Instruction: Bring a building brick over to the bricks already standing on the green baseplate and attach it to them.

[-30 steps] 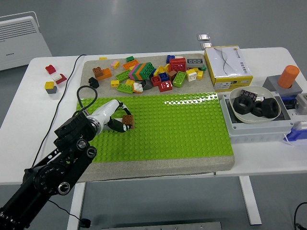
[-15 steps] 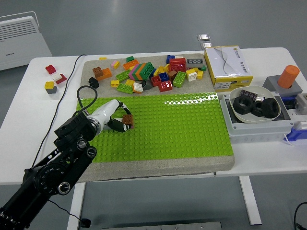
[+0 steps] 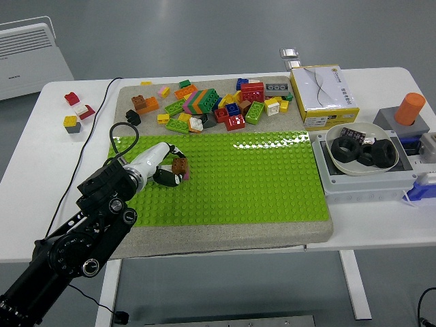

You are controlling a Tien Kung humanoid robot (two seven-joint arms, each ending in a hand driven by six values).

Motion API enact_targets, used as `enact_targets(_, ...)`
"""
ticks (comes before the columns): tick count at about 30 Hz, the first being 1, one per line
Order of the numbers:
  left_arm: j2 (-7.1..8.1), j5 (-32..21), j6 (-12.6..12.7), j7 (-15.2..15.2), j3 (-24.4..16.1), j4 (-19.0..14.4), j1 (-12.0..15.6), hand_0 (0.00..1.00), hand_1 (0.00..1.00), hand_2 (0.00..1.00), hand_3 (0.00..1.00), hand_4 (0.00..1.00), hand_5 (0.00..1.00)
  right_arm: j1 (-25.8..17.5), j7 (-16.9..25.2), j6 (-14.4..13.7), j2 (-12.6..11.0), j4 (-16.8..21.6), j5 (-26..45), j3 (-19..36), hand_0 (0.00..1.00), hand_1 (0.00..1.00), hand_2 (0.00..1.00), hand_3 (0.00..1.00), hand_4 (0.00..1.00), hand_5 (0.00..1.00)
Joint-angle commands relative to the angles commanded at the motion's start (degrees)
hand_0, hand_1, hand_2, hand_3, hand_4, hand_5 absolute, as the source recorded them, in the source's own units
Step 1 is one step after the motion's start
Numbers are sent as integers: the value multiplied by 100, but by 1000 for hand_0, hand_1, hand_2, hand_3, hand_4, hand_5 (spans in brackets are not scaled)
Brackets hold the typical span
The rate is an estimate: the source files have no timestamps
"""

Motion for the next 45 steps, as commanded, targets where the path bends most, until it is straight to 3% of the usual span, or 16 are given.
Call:
enact_targets(22,5,-34,-23,-49,8,-2,6,911,937,909,651,464,41,-7,-3,-6,-5,0,9,-27,669,620,721,788,856,998)
enact_targets(23,6,-34,-30,-51,7,-3,7,912,938,915,745,529,37,-8,-3,-6,-5,0,10,-28,669,620,722,788,856,998)
enact_targets(34,11,-51,-85,-69,4,-1,23,912,938,920,755,545,38,-25,-4,-4,-7,0,-18,-11,670,622,721,788,855,998)
enact_targets(45,19,-61,-73,-93,0,5,25,910,940,925,831,626,50,-29,-1,3,-4,0,-80,50,673,621,722,788,857,998)
